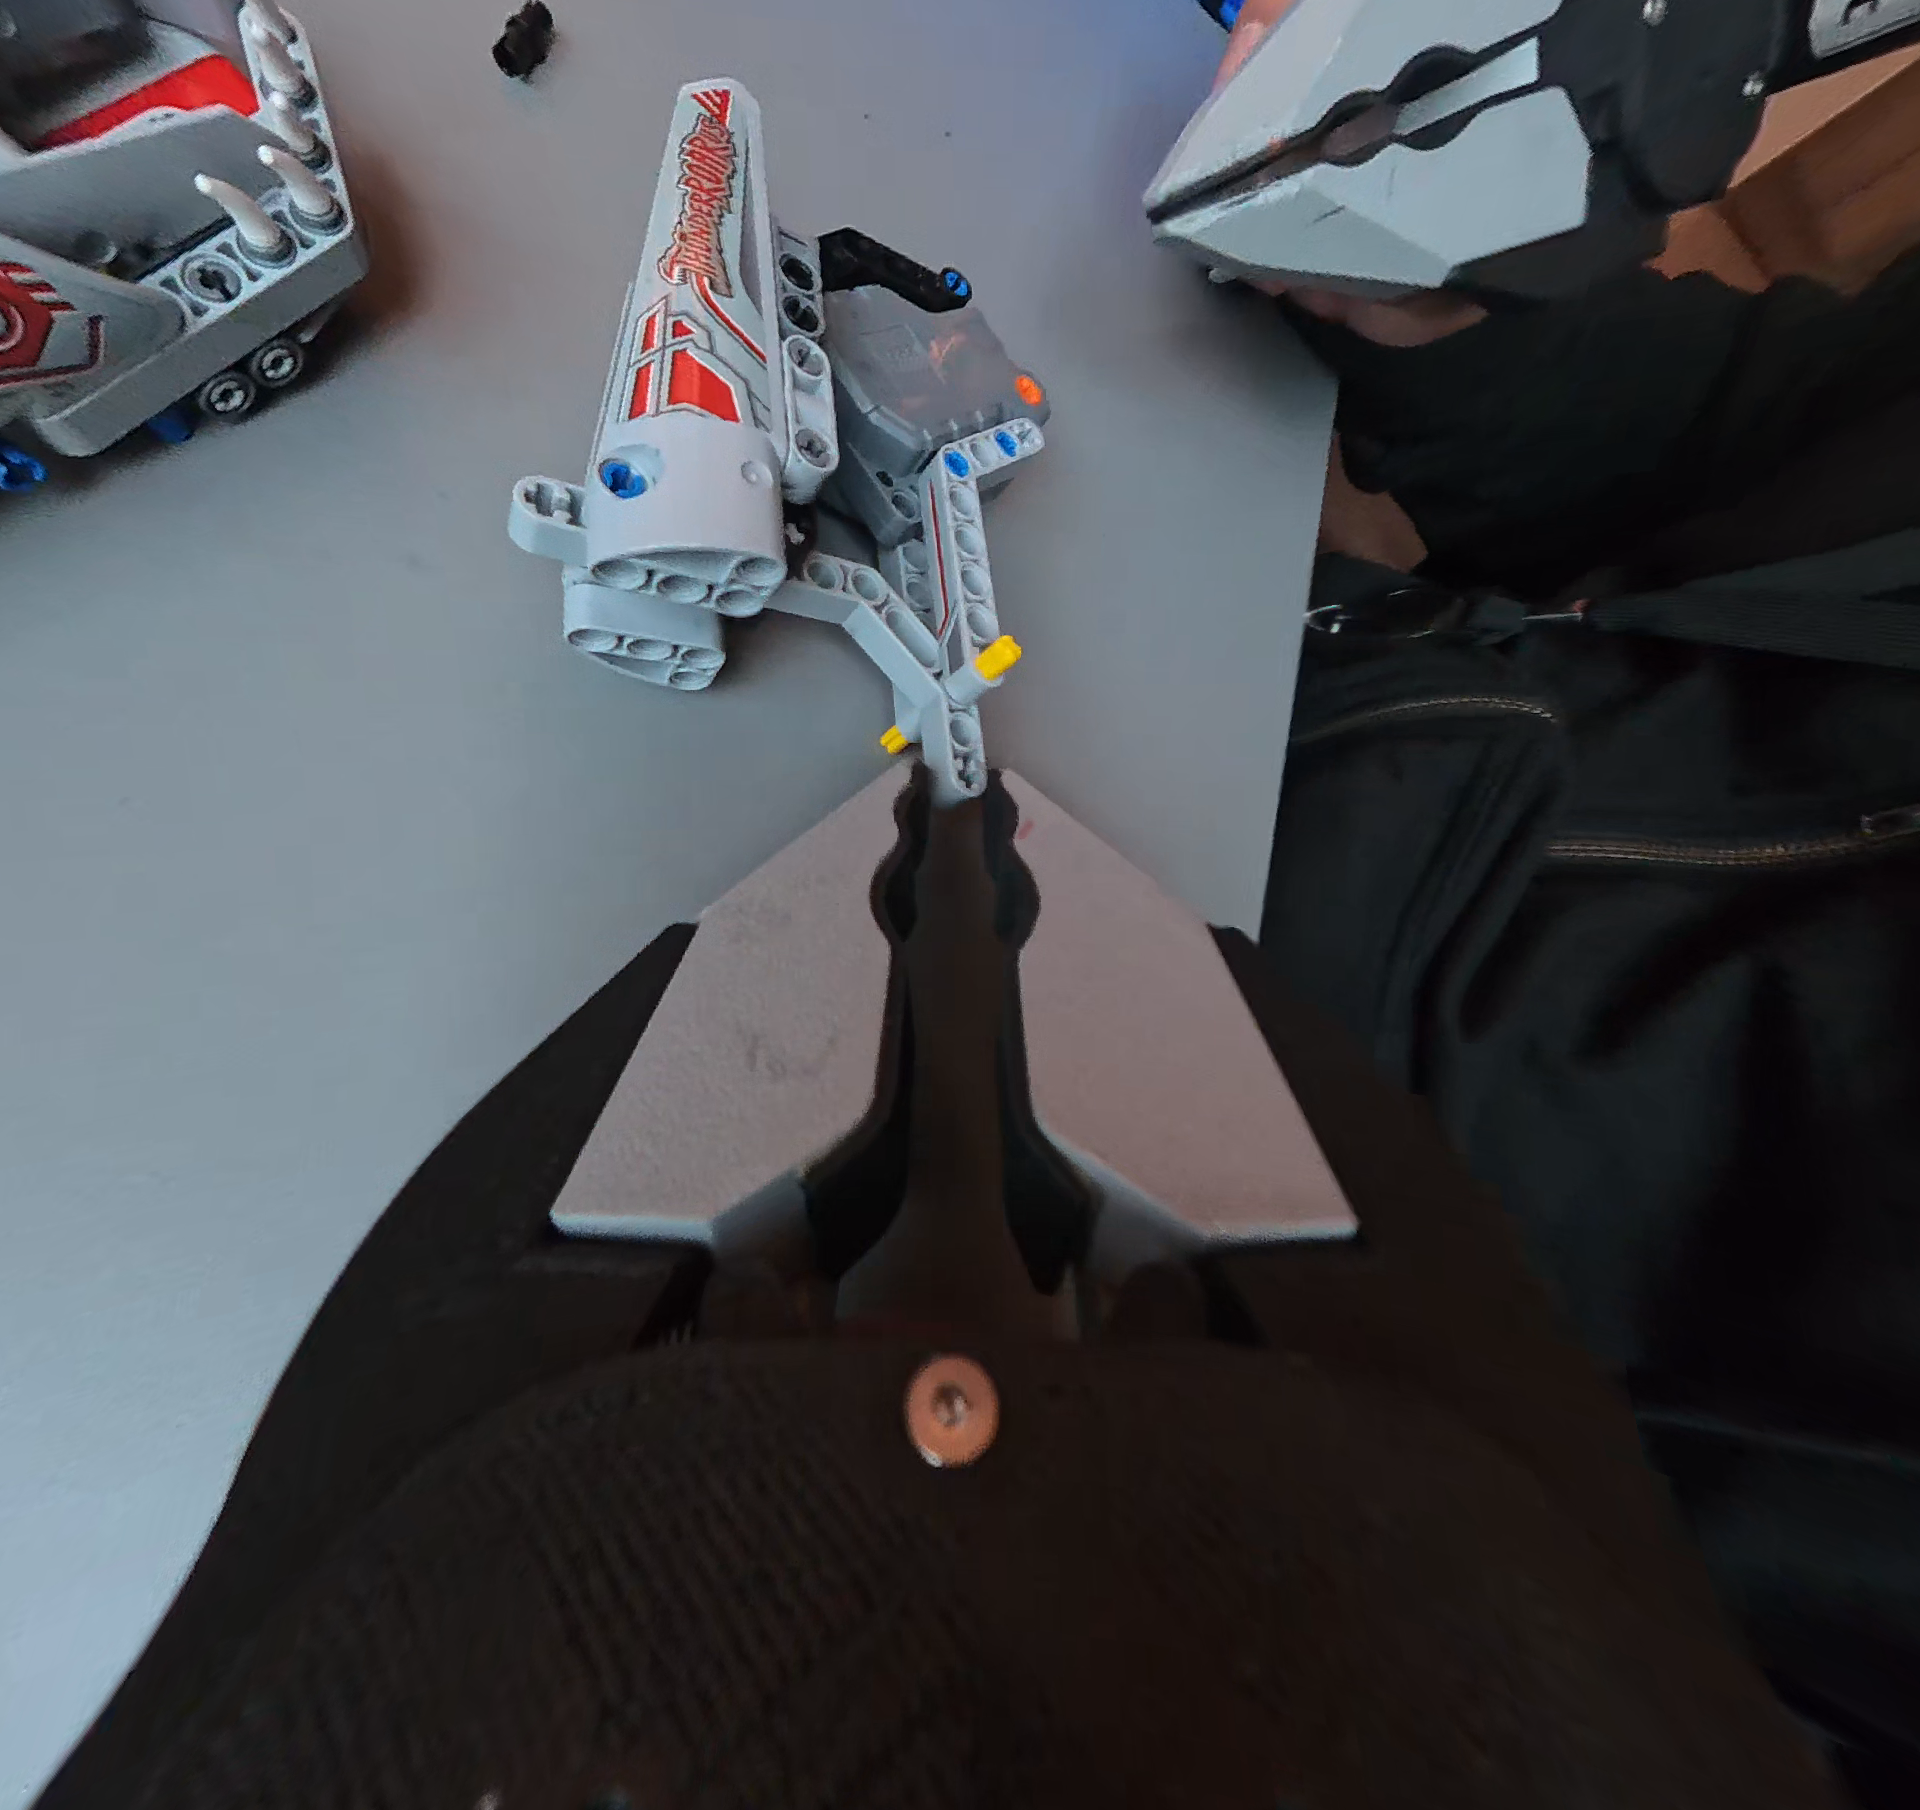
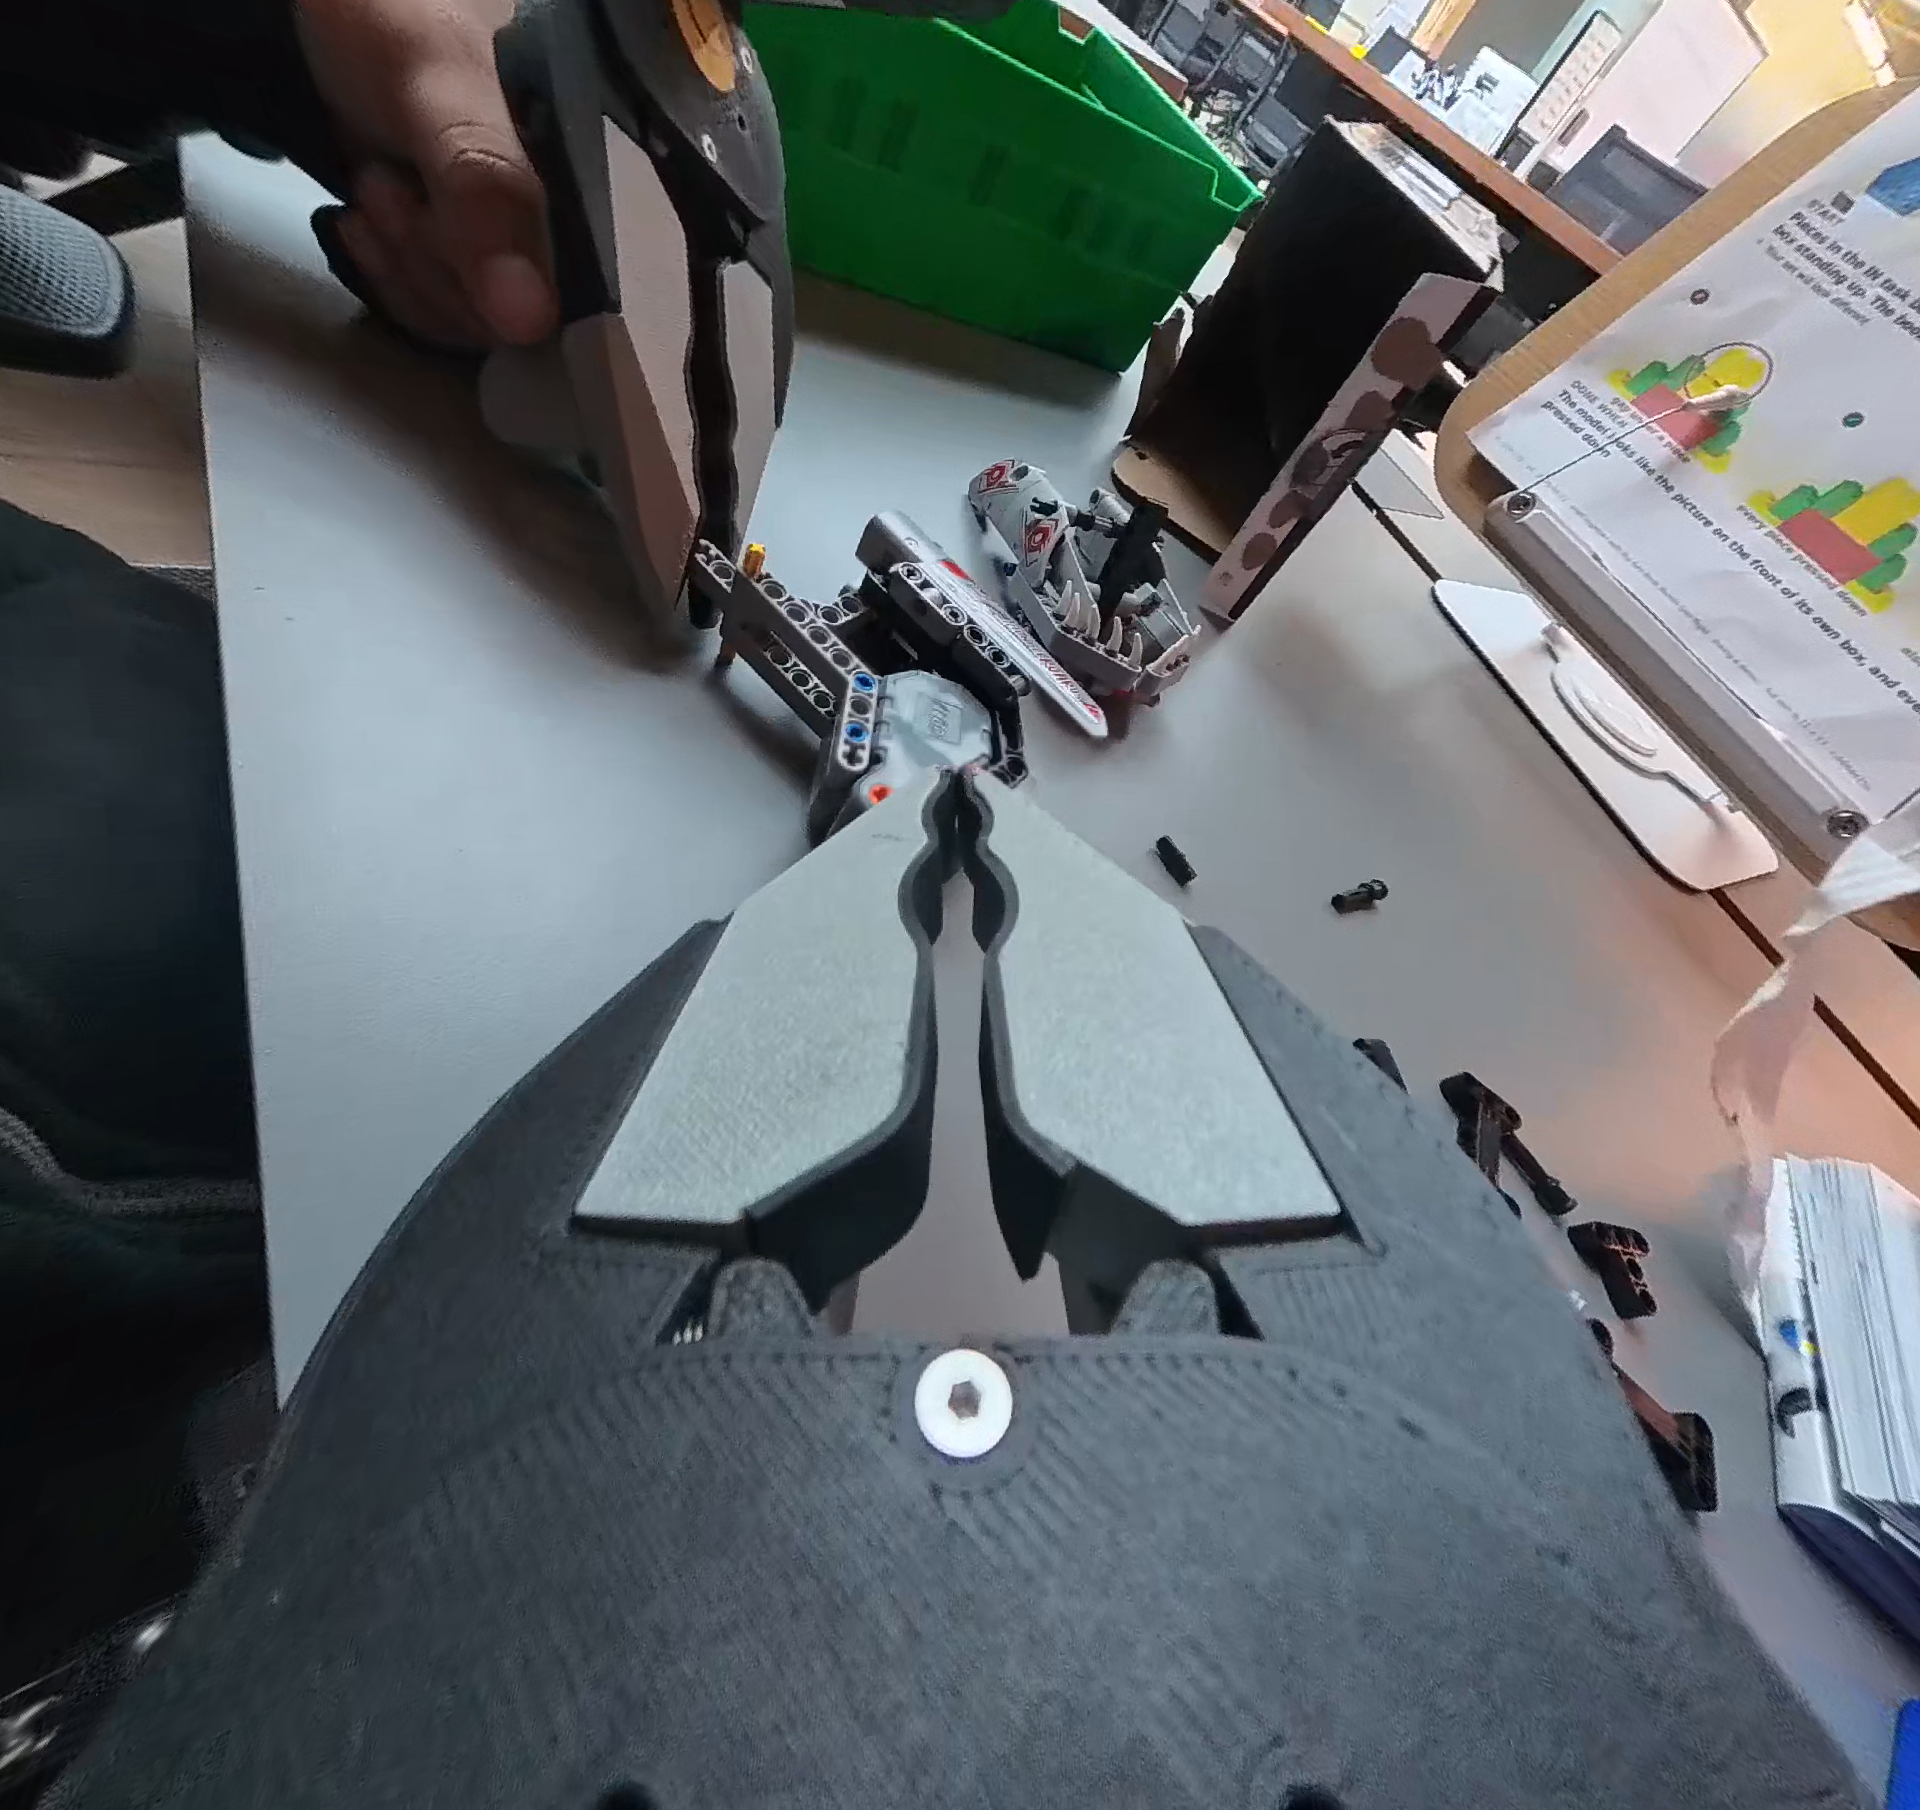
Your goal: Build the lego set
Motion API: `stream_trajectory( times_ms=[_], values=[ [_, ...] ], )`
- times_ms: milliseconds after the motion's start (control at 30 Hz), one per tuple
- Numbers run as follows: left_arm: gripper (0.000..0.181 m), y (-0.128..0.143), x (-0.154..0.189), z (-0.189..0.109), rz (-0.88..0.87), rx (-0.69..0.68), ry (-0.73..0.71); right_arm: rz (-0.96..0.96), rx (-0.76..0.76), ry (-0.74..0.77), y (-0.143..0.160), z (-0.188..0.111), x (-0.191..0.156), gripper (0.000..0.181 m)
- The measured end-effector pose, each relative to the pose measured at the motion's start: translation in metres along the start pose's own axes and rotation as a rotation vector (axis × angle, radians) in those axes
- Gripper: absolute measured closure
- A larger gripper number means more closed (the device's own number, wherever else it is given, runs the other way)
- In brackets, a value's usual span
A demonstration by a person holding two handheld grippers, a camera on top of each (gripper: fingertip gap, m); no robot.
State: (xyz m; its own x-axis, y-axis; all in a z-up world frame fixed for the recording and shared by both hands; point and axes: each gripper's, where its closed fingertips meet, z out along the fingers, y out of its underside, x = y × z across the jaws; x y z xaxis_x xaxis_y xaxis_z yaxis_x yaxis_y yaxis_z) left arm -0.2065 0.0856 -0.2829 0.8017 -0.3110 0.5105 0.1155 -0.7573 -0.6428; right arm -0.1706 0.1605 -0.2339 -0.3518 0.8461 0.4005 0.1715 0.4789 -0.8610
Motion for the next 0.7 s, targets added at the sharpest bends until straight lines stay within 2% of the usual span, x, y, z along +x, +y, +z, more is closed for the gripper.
stream_trajectory(
  times_ms=[333,700],
  values=[
    [0.173,-0.008,0.005,0.008,-0.022,-0.037,0.132,0.088,0.039,-0.05,-0.002,-0.002,0.007,0.181],
    [0.172,-0.01,0.001,0.006,-0.019,-0.012,0.098,0.129,0.043,-0.093,-0.002,-0.001,0.006,0.181]
  ],
)
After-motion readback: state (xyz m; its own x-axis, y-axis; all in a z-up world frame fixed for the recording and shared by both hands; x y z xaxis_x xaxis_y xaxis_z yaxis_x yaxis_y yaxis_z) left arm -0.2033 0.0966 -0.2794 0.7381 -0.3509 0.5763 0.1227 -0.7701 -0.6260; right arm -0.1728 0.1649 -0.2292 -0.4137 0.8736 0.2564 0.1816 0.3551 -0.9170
